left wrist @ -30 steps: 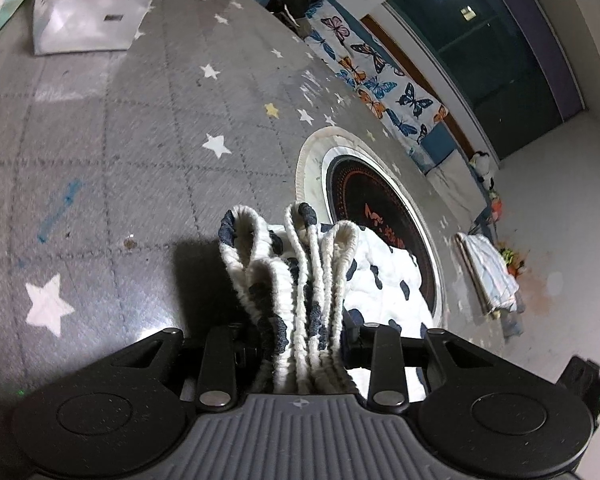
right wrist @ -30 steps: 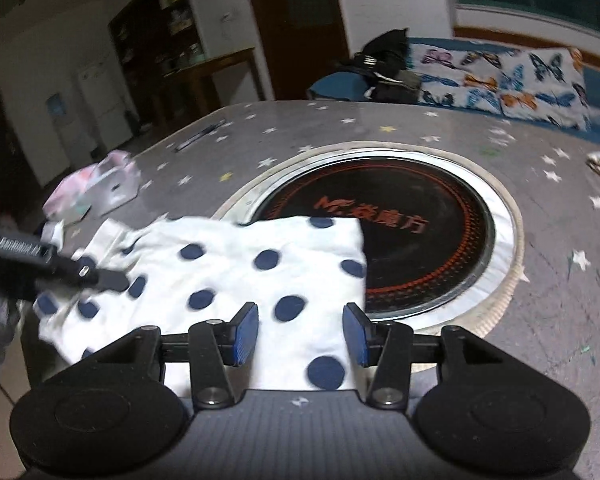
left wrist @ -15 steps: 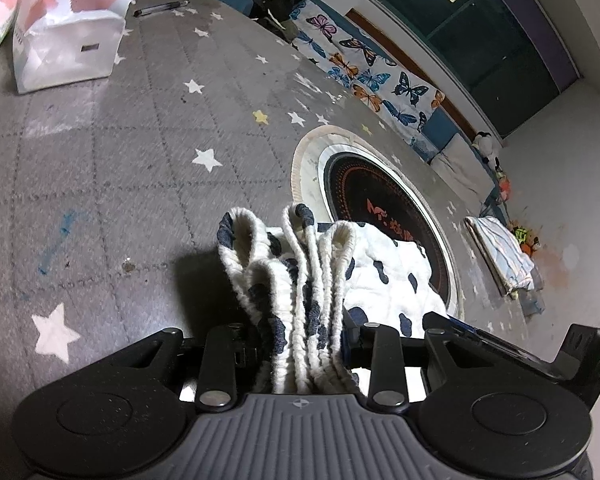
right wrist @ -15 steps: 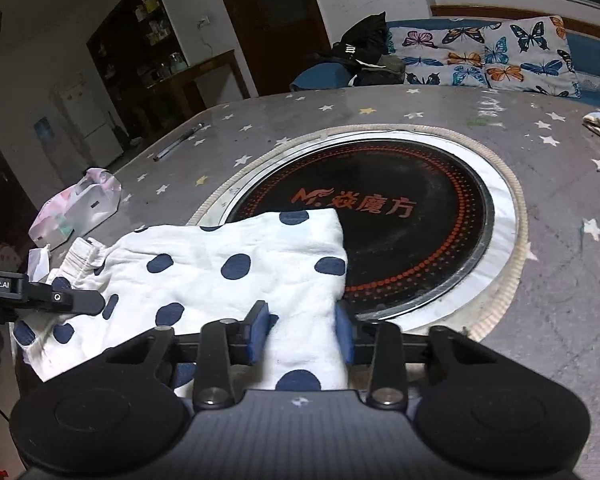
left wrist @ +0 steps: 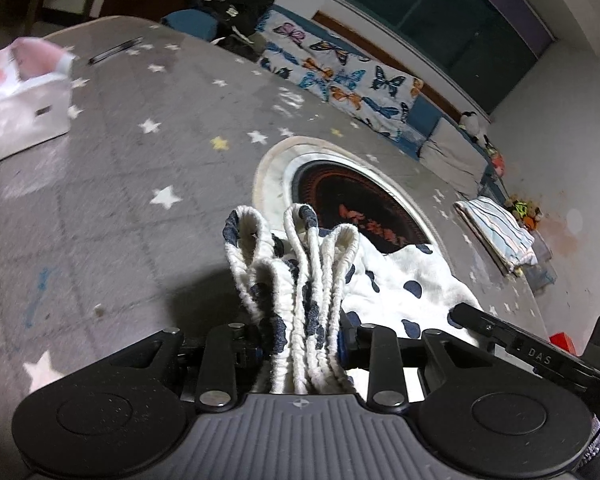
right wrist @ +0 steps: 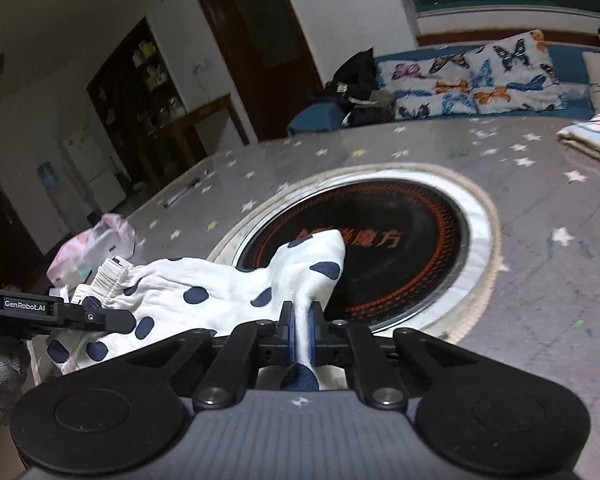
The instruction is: Fold clothes
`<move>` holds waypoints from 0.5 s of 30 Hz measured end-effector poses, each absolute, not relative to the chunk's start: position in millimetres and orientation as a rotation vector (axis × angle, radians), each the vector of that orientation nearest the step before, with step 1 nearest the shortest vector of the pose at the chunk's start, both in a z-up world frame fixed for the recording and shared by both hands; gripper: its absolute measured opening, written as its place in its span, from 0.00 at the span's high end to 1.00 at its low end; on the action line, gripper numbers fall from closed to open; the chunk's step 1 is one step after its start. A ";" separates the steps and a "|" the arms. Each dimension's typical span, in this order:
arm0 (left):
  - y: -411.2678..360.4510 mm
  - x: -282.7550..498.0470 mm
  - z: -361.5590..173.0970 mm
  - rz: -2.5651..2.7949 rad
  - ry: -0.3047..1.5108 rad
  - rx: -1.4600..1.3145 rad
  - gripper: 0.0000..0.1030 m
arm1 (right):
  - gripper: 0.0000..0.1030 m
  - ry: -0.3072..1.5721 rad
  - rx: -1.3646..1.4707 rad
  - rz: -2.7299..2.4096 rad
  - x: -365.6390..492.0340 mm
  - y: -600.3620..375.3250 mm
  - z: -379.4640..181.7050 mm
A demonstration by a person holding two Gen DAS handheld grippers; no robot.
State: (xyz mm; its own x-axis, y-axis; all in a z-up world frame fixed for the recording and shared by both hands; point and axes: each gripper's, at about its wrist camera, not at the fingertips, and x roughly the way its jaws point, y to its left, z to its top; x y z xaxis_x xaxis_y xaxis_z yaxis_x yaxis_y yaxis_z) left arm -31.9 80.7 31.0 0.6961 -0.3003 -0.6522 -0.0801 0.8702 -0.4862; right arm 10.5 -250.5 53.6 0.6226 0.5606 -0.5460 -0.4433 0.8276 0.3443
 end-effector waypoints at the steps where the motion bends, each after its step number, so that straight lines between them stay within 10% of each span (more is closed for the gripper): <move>1: 77.8 -29.3 32.3 -0.137 0.801 -0.506 0.69 | 0.95 0.681 0.186 0.571 8.4 -253.7 55.5; 15: -7.4 28.4 53.0 -0.315 0.831 -0.390 0.69 | 0.95 0.603 0.186 0.378 -8.6 -329.7 82.1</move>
State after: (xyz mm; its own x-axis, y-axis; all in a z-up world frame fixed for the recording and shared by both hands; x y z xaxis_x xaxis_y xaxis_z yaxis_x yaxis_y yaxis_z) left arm 28.4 -7.4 53.0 0.6352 -0.4178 -0.6496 0.1185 0.8838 -0.4527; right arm -8.6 -329.7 82.1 0.7579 0.3986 -0.5164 -0.2915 0.9151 0.2784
